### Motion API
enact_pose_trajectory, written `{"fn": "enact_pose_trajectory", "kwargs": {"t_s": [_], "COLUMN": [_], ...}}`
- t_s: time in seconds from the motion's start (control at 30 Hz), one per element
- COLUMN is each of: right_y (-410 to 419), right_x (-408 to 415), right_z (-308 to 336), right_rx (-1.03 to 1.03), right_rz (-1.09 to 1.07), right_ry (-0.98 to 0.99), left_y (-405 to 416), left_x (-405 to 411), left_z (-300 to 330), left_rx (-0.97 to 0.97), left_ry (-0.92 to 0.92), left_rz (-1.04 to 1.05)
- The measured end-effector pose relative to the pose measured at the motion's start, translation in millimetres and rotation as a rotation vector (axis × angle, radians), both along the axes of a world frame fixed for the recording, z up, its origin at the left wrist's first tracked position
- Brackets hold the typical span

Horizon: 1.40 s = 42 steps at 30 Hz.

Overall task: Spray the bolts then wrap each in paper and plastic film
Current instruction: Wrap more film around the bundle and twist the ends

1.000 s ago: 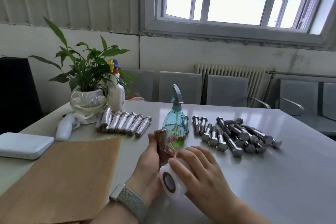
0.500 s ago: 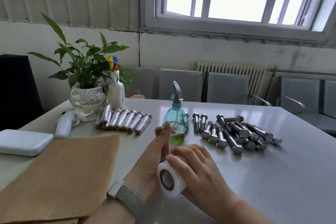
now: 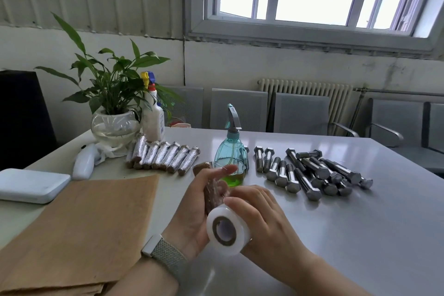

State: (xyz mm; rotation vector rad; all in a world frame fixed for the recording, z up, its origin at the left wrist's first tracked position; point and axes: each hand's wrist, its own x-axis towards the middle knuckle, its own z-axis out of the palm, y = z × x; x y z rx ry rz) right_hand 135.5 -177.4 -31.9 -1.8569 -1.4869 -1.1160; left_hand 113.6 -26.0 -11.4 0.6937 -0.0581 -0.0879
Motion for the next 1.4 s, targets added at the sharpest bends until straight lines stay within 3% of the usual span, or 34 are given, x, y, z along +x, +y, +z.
{"fn": "enact_pose_trajectory", "kwargs": {"t_s": [0.2, 0.37, 0.63, 0.83, 1.4], "right_y": [0.5, 0.5, 0.1, 1.8, 10.4], "right_x": [-1.2, -5.7, -9.0, -7.2, -5.9], "right_z": [-2.0, 0.7, 2.8, 2.7, 13.1], "right_rx": [0.026, 0.085, 0.087, 0.173, 0.530], "right_rz": [0.001, 0.035, 0.066, 0.076, -0.034], "right_ry": [0.065, 0.153, 0.288, 0.317, 0.939], "left_y": [-1.9, 0.6, 4.2, -0.1, 0.1], "left_x": [1.2, -2.0, -4.4, -3.9, 1.8], "left_z": [-4.2, 2.0, 3.3, 4.4, 7.9], "left_rx": [-0.043, -0.079, -0.107, -0.139, -0.205], "left_ry": [-0.022, -0.133, -0.124, -0.052, -0.009], "left_rz": [0.094, -0.017, -0.068, 0.079, 0.287]}}
